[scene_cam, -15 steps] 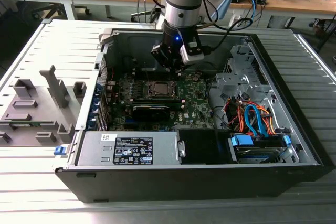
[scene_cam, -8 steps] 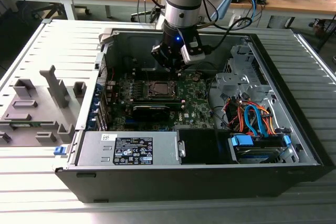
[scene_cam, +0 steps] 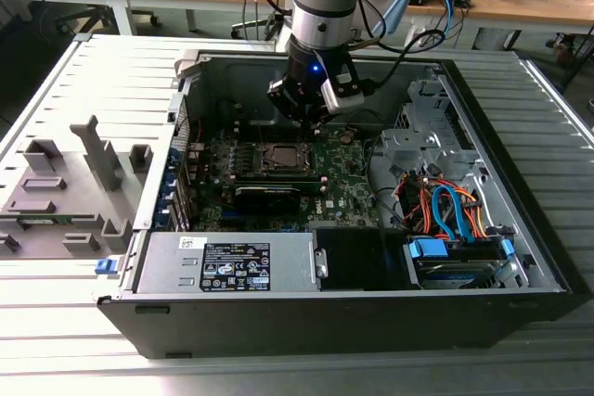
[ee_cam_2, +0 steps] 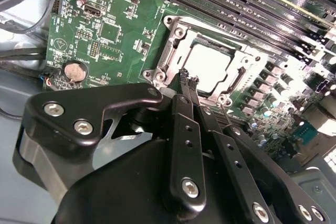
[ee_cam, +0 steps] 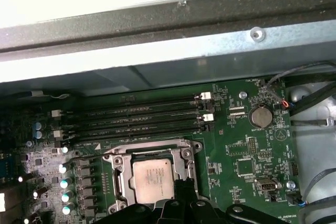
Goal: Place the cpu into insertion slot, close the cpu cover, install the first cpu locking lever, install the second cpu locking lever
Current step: 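Install the first cpu locking lever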
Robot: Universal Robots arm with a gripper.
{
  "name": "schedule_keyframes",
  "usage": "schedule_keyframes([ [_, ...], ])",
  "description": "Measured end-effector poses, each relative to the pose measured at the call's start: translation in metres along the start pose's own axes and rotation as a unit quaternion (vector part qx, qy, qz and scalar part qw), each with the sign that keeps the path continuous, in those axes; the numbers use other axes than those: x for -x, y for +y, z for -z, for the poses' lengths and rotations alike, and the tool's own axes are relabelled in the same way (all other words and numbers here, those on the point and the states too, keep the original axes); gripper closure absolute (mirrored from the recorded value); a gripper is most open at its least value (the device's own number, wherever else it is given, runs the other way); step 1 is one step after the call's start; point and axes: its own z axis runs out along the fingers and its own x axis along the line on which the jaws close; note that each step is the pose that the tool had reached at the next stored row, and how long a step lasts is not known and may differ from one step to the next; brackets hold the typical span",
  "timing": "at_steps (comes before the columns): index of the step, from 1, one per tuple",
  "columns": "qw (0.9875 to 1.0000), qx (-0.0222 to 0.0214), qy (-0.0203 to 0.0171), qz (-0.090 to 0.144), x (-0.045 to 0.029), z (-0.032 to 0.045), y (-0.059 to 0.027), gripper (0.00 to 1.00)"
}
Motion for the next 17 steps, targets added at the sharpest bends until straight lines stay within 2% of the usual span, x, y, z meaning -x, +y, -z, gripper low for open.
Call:
schedule_keyframes([
  [17,0.9998,-0.0006,0.0003,0.019,0.0000,0.0000,0.0000,0.89],
])
